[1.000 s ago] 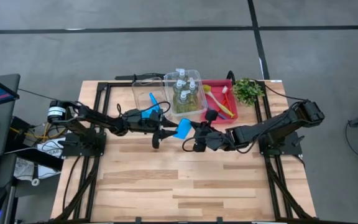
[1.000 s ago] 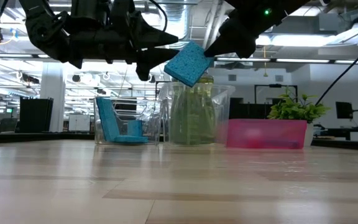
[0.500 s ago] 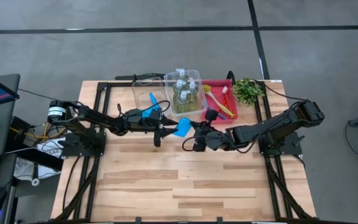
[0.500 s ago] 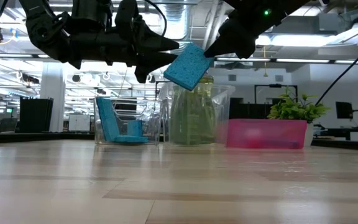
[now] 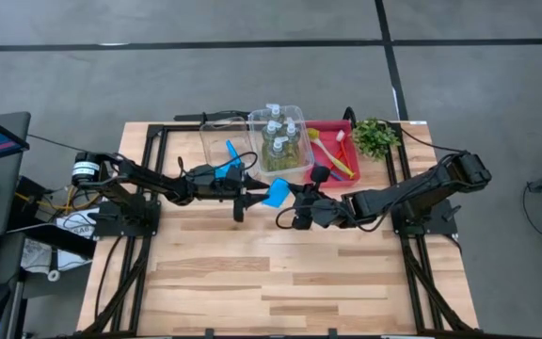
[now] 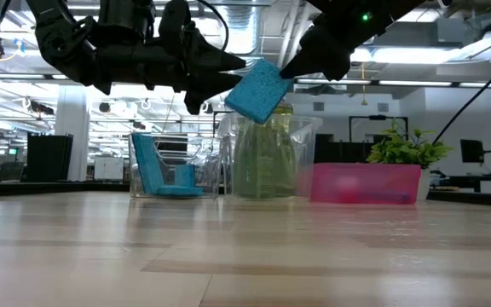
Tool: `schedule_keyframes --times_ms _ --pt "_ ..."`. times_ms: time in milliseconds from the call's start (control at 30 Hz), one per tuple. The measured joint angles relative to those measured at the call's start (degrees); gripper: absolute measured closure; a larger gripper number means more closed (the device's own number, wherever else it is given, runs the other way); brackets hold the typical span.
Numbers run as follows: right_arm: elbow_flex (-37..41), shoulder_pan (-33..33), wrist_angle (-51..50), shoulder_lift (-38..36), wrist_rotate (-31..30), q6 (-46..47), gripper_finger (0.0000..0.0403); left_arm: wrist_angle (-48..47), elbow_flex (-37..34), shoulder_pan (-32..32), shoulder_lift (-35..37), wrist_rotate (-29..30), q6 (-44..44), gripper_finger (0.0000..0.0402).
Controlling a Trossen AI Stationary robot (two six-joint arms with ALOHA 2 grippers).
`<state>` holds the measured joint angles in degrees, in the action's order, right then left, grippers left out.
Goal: Pick & Place Kitchen Sink Supplies
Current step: Put the blue sponge into the left transparent bin
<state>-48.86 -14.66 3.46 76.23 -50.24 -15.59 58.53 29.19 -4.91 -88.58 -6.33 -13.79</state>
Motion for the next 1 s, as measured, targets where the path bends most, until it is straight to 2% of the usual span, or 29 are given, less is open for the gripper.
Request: schedule_keyframes --times_ms 167,833,1000 --pt "-0.02 0.00 0.02 0.00 0.00 0.00 0.0403 -0.69 0.00 -0.04 0.00 2.28 0.01 0.0229" --pt "-0.02 0.07 0.02 0.00 0.02 0.00 0.0403 -0.68 0.16 0.11 -0.15 2.23 0.00 0.0229" --pt "-0.02 0.06 0.03 0.00 0.02 0.01 0.0403 -0.61 3.32 0.91 -4.49 1.89 -0.02 0.0229"
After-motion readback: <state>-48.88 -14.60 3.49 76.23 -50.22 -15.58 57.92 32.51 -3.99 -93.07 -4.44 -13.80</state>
